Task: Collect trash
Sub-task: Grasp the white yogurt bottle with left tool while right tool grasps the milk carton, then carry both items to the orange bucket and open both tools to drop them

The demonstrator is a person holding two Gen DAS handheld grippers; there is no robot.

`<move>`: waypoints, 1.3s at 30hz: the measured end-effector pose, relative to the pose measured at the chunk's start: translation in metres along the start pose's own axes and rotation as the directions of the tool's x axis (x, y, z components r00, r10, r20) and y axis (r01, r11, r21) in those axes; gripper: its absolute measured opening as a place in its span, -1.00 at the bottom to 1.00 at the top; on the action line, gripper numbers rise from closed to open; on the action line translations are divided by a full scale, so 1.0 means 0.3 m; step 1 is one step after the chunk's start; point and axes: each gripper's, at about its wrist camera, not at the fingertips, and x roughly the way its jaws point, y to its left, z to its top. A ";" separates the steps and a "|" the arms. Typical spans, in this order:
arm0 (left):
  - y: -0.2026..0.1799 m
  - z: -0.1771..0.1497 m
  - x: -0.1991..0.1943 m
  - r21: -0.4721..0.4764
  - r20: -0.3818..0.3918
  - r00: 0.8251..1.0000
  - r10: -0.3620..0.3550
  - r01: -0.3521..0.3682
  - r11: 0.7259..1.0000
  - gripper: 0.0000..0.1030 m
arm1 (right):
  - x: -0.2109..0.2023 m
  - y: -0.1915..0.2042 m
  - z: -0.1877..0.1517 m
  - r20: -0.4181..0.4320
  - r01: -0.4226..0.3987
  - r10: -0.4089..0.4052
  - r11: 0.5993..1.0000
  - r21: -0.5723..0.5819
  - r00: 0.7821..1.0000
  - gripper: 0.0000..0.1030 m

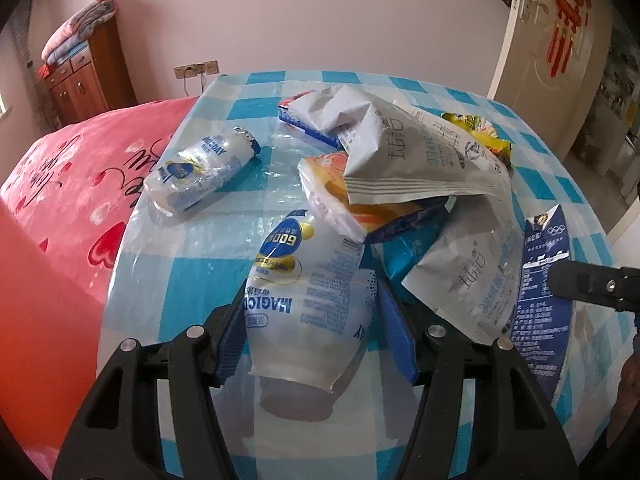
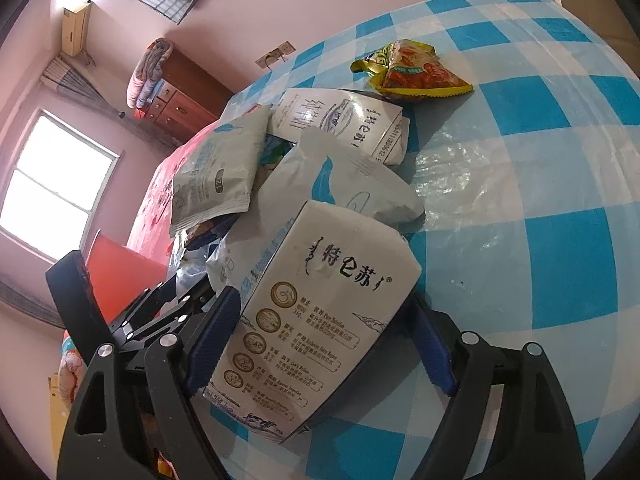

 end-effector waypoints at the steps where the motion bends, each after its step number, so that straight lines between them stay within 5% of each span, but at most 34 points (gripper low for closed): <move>1: 0.001 -0.004 -0.010 -0.008 0.007 1.000 -0.004 0.004 1.000 0.19 | 0.000 0.003 -0.003 0.000 -0.001 0.001 1.000 -0.004 1.000 0.57; 9: -0.014 -0.051 -0.094 -0.031 0.049 0.998 -0.029 0.031 0.999 0.14 | 0.004 0.027 -0.029 -0.018 0.008 -0.009 0.999 -0.035 1.000 0.56; 11: -0.019 -0.062 -0.107 -0.035 0.048 0.998 -0.041 0.043 0.998 -0.19 | 0.001 0.040 -0.042 -0.026 0.029 -0.031 0.998 -0.050 0.999 0.56; 18: -0.036 -0.105 -0.103 -0.032 0.009 0.998 -0.069 0.069 0.997 -0.19 | 0.007 0.078 -0.071 -0.055 0.084 -0.089 0.993 -0.085 0.994 0.70; 25: -0.030 -0.101 -0.110 0.009 0.023 1.000 0.015 -0.015 1.000 0.39 | 0.019 0.092 -0.073 -0.071 0.113 -0.118 0.991 -0.070 0.990 0.70; 31: -0.035 -0.089 -0.076 0.062 -0.007 0.998 0.059 -0.059 0.996 0.44 | 0.035 0.132 -0.085 -0.065 0.158 -0.168 0.979 -0.132 0.984 0.70; 33: -0.033 -0.093 -0.071 0.052 -0.012 0.998 0.056 -0.055 0.997 0.34 | 0.036 0.141 -0.092 -0.053 0.171 -0.182 0.971 -0.167 0.982 0.70; 35: -0.027 -0.098 -0.069 0.027 -0.018 0.998 0.057 -0.056 0.998 0.01 | 0.034 0.143 -0.097 -0.041 0.167 -0.178 0.968 -0.186 0.983 0.67; 39: -0.018 -0.107 -0.080 -0.011 -0.017 0.999 0.052 -0.052 0.999 -0.19 | 0.015 0.122 -0.095 -0.023 0.148 -0.155 0.971 -0.185 0.988 0.54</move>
